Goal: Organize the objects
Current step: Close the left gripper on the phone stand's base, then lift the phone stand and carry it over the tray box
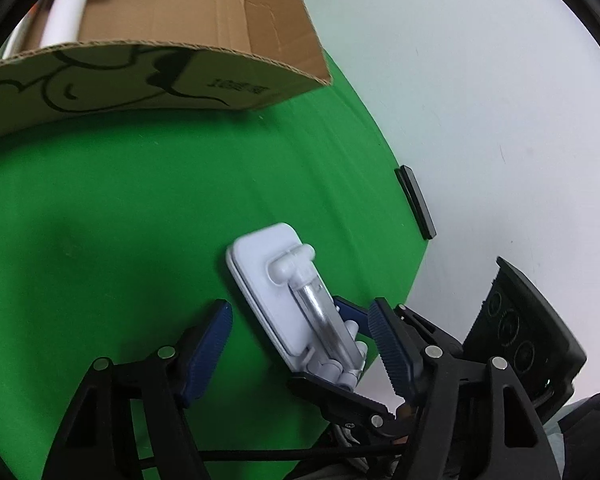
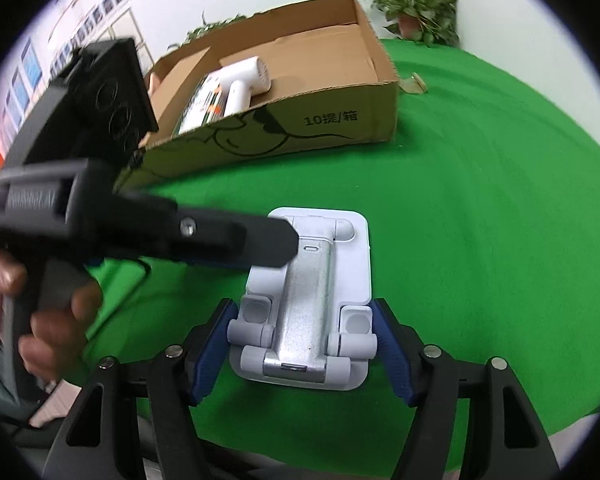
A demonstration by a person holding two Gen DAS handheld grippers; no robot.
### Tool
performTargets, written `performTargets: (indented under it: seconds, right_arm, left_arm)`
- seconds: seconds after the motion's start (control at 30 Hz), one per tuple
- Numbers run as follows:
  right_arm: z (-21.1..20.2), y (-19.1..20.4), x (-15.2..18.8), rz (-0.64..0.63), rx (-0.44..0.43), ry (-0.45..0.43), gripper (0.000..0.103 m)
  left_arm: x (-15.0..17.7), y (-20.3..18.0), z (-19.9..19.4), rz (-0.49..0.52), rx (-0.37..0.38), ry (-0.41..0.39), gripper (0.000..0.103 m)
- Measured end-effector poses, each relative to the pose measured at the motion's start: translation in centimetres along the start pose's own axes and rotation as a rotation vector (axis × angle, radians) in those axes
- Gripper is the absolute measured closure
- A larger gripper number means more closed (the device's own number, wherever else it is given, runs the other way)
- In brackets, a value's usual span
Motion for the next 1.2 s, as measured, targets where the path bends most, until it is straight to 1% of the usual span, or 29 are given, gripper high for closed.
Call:
performTargets:
  seconds: [0.07, 0.13, 0.23, 0.33, 0.4, 0.5, 0.57, 0.67, 0.7, 0.8, 0.87, 0.93, 1.13, 1.2]
  right_arm:
    - [-0.1, 0.1, 0.1, 0.016, -0.028, -0.005, 0.036]
    - [-0.3, 0.2, 0.4, 0.025, -0.063, -0.01, 0.036]
    - [-0.4, 0.5, 0.8, 0.02, -0.074, -0.018, 0.036]
    - [-0.3, 0.8, 0.8, 0.011, -0.077, -0.021, 0.036]
    - [-0.3, 1.1, 0.8, 0.004, -0.079, -0.023, 0.037]
    - [-0.6, 1.7, 0.4, -0.012, -0.074, -0.046, 0.037]
    - [-0.9, 2.1, -0.2, -0.024, -0.075, -0.069, 0.037]
    - [-1.6, 2.9, -1.6, -0.054, -0.073, -0.12, 0.038]
    - [-1.9, 3.3, -2.2, -0.07, -0.07, -0.143, 0.038]
    - [-2.7, 4.1, -3.8, -0.098, -0.073, -0.195, 0.038]
    - [-3.3, 4.7, -5.0, -0.116, -0.075, -0.231, 0.038]
    - [-3.9, 5.3, -6.4, -0.136, -0.079, -0.269, 0.038]
    - [-5.8, 6.4, -10.8, -0.178, -0.076, -0.371, 0.038]
    - [-6.5, 6.8, -12.5, -0.191, -0.075, -0.408, 0.038]
  left_arm:
    - [0.0, 0.1, 0.3, -0.011, 0.015, 0.015, 0.05]
    - [0.1, 0.1, 0.4, -0.012, 0.016, 0.019, 0.055]
    - [-0.1, 0.4, 0.2, -0.002, -0.012, 0.013, 0.064]
    - [-0.2, 0.6, -0.4, -0.001, -0.01, -0.003, 0.066]
    - [-0.3, 0.5, -0.8, 0.01, -0.01, -0.008, 0.07]
    - [-0.5, 0.1, -1.8, 0.029, -0.007, -0.027, 0.073]
    - [-0.7, 0.0, -3.7, 0.045, 0.001, -0.056, 0.076]
    - [-1.5, -0.9, -5.8, 0.084, -0.003, -0.1, 0.079]
    - [-0.5, -1.5, -6.9, 0.097, -0.009, -0.111, 0.079]
    - [-1.2, -2.2, -10.5, 0.142, -0.03, -0.155, 0.079]
    - [-1.8, -2.9, -12.8, 0.174, -0.043, -0.185, 0.079]
    - [-2.6, -3.6, -14.0, 0.201, -0.058, -0.207, 0.079]
    - [-6.2, -6.0, -19.3, 0.308, -0.096, -0.278, 0.079]
    - [-7.0, -7.9, -19.6, 0.341, -0.107, -0.302, 0.079]
Point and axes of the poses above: each gripper's, at about its wrist camera, not at the fingertips, and z roughly the way its jaws point, y to its left, x to its underside, the point moved 5 cm from there along z, roughly the way its jaws point
